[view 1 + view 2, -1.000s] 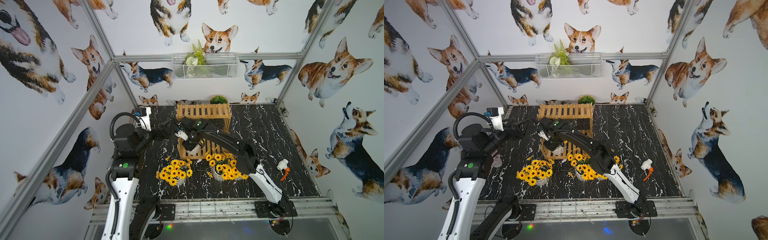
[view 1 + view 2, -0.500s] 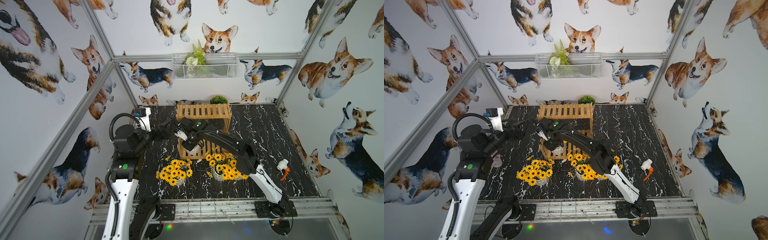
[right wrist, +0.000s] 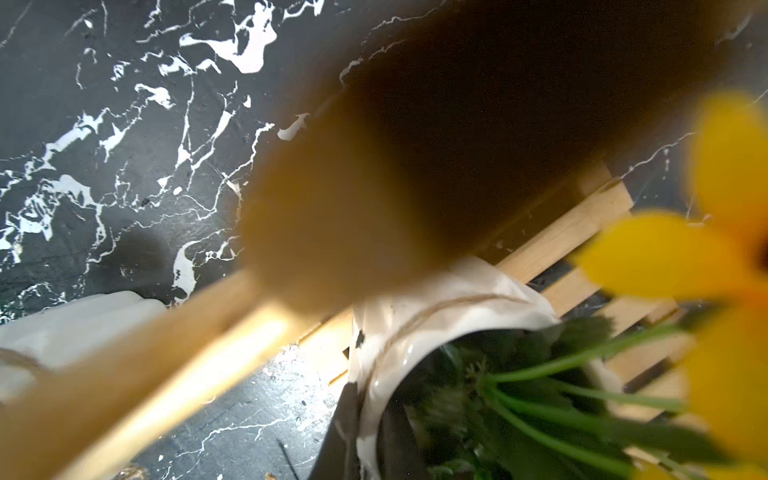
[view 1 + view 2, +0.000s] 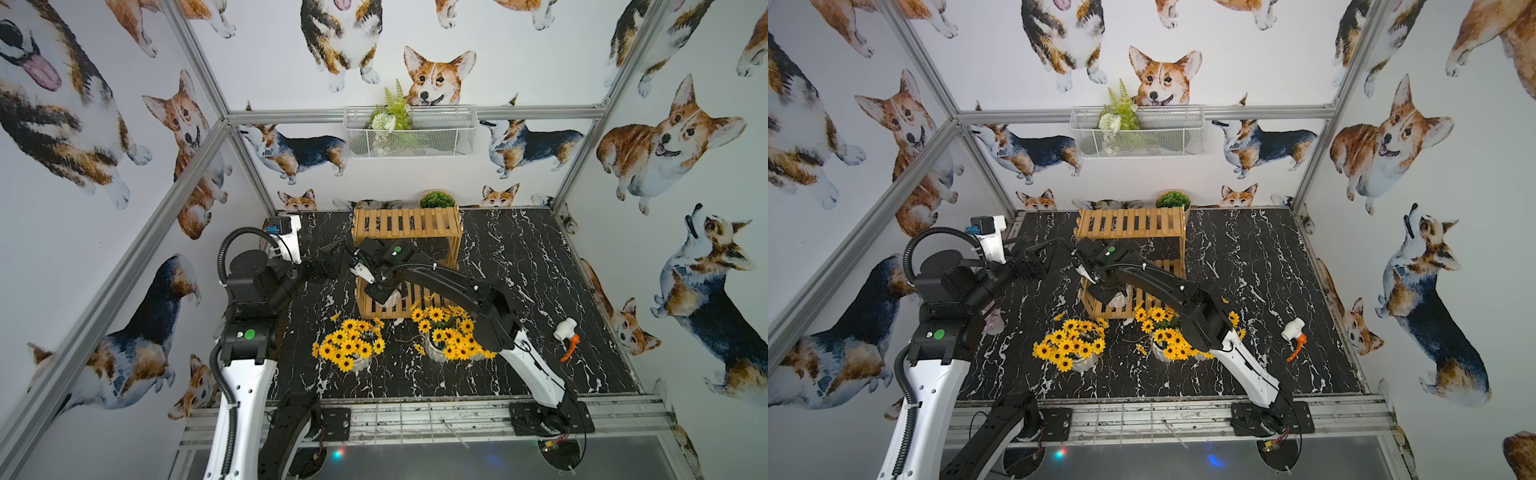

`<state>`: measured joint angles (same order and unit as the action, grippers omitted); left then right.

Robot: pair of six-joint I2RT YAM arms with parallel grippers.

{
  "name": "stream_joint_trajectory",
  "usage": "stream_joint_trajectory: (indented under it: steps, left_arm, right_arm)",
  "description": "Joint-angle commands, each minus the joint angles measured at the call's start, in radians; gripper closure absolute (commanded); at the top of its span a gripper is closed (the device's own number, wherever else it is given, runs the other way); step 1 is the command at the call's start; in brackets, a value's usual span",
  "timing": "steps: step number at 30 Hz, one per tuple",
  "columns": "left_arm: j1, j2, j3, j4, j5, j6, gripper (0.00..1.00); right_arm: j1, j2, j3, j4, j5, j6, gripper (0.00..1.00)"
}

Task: Take the sunflower pots off the shelves
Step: Pick up the sunflower pot from the shelf.

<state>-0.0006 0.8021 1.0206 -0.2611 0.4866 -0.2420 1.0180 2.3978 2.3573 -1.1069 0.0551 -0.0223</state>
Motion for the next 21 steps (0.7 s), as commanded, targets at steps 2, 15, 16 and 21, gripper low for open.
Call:
stream_joint_trajectory:
  steps: [2, 15, 16, 21]
  left_arm:
    - [0.001, -0.002, 0.001, 0.014, 0.000, 0.006, 0.00]
    - [0.001, -0.003, 0.001, 0.017, 0.001, 0.001, 0.00]
    - [0.001, -0.004, 0.001, 0.017, 0.001, 0.002, 0.00]
    - [0.001, -0.007, -0.002, 0.019, 0.000, 0.000, 0.00]
  right_arm:
    - [0.011, -0.039, -0.014, -0.042, 0.046, -0.016, 1.00]
    - [0.054, -0.175, -0.140, -0.047, 0.094, -0.013, 1.00]
    - [0.058, -0.189, -0.161, -0.043, 0.097, -0.011, 1.00]
    - [0.090, -0.280, -0.296, -0.001, 0.107, 0.017, 1.00]
